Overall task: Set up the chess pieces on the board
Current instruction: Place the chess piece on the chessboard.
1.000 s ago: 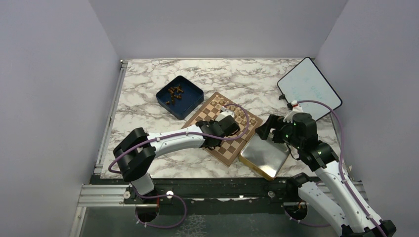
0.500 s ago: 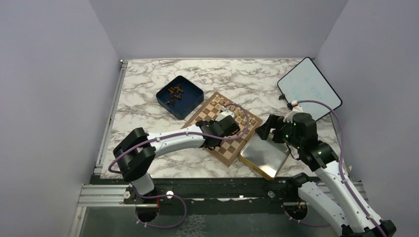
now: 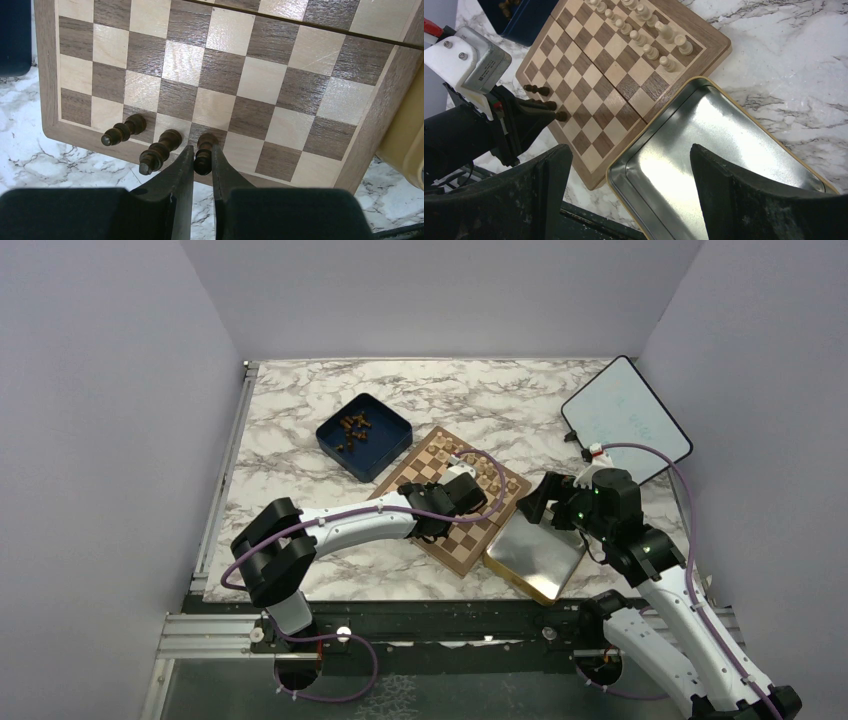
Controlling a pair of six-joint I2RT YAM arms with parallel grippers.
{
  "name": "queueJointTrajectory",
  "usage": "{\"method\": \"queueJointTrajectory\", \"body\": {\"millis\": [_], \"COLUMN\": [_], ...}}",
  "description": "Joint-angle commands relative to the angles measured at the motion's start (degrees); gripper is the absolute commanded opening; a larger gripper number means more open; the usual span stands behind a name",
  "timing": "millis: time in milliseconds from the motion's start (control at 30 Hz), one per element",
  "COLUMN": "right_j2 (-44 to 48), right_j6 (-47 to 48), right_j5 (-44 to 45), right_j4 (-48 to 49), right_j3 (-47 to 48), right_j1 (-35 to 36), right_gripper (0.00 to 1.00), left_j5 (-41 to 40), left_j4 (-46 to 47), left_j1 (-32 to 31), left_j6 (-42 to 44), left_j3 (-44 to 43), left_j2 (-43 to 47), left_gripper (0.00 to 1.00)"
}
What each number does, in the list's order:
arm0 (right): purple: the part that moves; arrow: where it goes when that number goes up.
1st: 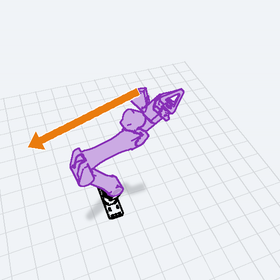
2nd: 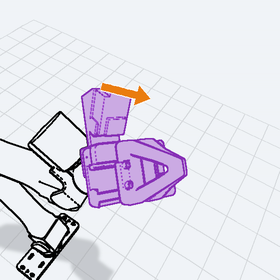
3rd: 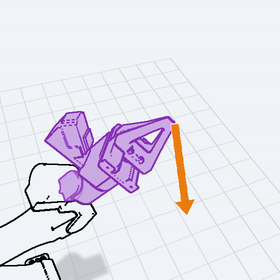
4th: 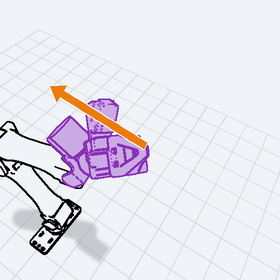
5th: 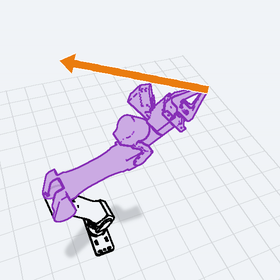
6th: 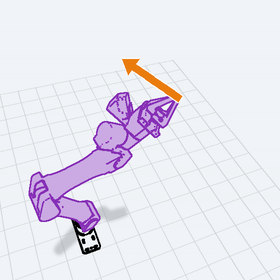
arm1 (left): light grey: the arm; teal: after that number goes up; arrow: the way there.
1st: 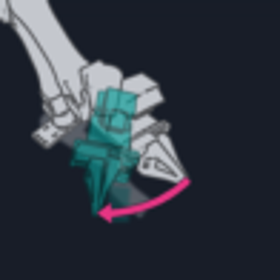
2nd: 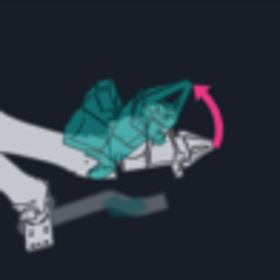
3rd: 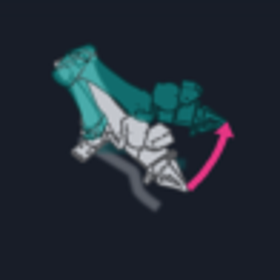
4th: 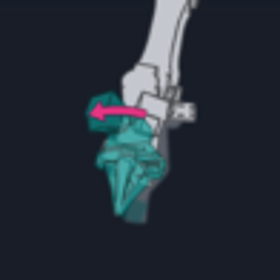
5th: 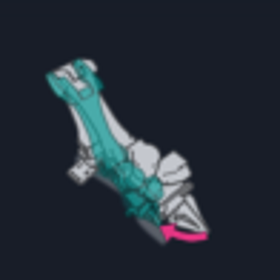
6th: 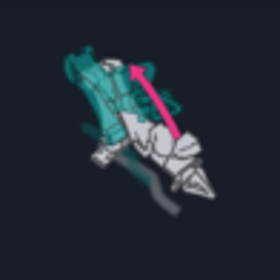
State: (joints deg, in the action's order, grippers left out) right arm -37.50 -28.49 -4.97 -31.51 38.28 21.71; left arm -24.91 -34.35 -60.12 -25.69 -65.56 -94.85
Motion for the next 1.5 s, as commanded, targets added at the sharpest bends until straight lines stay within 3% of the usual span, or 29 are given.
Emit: {"method": "queueJointTrajectory", "body": {"millis": [0,733,1000,1467], "right_j2": [0.4,0.6,0.7,0.6], "right_j6": [0.0,-0.1,-0.2,0.0], "right_j5": [0.1,0.1,0.2,-0.2], "right_j4": [0.4,0.5,0.3,0.3], "right_j3": [-0.3,-0.5,-0.5,-0.2], "right_j1": [0.4,0.4,0.3,0.4], "right_gripper": [0.94,0.93,0.93,0.93], "left_j5": [0.5,-0.3,-0.3,-1.8], "left_j4": [-0.6,-1.4,-1.5,-5.2], "left_j1": [0.1,0.1,0.1,2.2], "left_j6": [-0.3,-0.8,-0.8,1.8], "left_j3": [-1.6,-0.8,-1.0,-10.1], "left_j2": [-0.9,-0.5,-0.3,2.3], "left_gripper": [0.15,0.16,0.35,0.44]}}
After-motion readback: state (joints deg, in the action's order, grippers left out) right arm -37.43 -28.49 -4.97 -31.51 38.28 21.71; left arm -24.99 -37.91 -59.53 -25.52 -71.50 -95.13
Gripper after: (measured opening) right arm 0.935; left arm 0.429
